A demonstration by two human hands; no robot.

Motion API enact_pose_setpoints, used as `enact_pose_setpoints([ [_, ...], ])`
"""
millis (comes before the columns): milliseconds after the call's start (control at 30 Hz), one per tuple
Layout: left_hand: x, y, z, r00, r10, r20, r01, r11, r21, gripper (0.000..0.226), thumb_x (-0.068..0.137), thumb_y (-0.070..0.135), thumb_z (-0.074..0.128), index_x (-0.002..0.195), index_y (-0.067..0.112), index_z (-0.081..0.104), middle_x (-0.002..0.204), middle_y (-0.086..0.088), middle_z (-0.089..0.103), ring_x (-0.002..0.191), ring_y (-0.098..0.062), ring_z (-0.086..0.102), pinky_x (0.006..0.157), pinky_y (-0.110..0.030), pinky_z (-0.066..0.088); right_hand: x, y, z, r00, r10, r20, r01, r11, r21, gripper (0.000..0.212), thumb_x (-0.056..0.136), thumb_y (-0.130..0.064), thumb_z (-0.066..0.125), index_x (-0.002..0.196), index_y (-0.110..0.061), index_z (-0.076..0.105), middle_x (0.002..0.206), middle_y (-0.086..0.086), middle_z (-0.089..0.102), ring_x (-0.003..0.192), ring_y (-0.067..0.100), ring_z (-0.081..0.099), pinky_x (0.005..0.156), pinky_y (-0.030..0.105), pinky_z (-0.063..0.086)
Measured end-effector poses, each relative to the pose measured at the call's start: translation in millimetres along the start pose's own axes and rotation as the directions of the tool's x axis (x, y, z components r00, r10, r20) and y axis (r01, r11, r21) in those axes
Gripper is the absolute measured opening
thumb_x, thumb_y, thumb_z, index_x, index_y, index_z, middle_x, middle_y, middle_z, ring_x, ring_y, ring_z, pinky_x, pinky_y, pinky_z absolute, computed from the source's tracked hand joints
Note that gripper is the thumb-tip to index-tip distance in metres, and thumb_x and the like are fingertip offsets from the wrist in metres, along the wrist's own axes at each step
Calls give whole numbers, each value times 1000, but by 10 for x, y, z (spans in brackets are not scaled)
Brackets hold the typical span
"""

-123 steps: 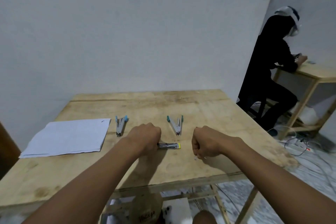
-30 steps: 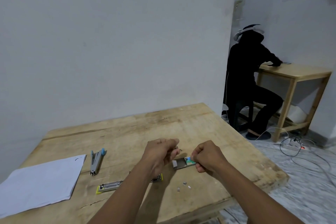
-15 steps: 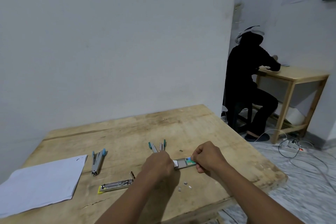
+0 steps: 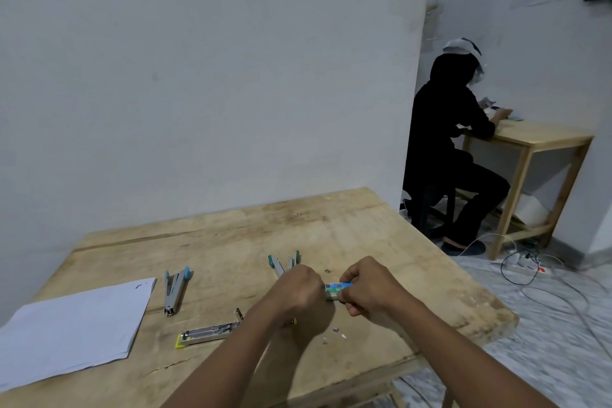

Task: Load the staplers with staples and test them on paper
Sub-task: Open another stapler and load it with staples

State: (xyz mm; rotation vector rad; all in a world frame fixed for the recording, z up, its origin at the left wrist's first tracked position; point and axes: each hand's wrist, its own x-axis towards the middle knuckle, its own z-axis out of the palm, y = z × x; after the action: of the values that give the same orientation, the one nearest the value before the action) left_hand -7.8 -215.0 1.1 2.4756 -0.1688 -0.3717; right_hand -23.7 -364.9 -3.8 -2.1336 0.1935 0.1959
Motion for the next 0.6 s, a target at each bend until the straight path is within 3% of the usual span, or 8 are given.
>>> enact_pose_setpoints([
  [133, -99, -41, -133, 1000, -19, 1, 18, 951, -309, 24, 98, 6, 40, 120, 7, 49, 77, -3, 56, 54, -10, 43, 46, -22, 32, 44, -28, 19, 999, -29, -15, 27, 990, -136, 17, 81, 4, 68, 78, -10, 60, 68, 13, 62, 31, 9, 51, 43, 19, 45],
  [233, -155, -80, -241, 999, 16, -34, -28, 919, -394, 8, 100, 9, 47, 94, 8, 52, 71, -3, 67, 41, -6, 44, 44, -20, 36, 67, -15, 33, 998, -55, -32, 47, 976, -211, 15, 81, -1, 69, 80, -12, 59, 81, 18, 68, 43, 18, 57, 53, 31, 51],
  [333, -175, -186, -324, 997, 8, -82, -42, 904, -426, 22, 96, 12, 58, 75, 8, 56, 68, -5, 70, 49, -13, 49, 49, -23, 40, 70, -16, 33, 997, -68, -31, 58, 966, -251, 15, 81, -4, 69, 93, -10, 62, 90, 20, 71, 50, 22, 60, 57, 32, 54],
  [467, -263, -312, -446, 975, -30, -220, -68, 903, -424, 22, 85, 25, 74, 69, 10, 72, 60, -1, 67, 44, -10, 50, 56, -23, 43, 47, -25, 28, 996, -76, -37, 60, 948, -311, 22, 79, -5, 69, 101, -8, 66, 90, 17, 71, 49, 19, 58, 59, 31, 54],
  [600, -403, -359, -578, 973, -80, -215, -32, 881, -472, 33, 96, 29, 59, 76, 7, 75, 85, -9, 73, 69, -16, 59, 59, -24, 42, 39, -45, 39, 995, -77, -64, 49, 934, -354, 26, 77, -8, 70, 103, -10, 68, 105, 16, 70, 77, 26, 65, 73, 35, 57],
])
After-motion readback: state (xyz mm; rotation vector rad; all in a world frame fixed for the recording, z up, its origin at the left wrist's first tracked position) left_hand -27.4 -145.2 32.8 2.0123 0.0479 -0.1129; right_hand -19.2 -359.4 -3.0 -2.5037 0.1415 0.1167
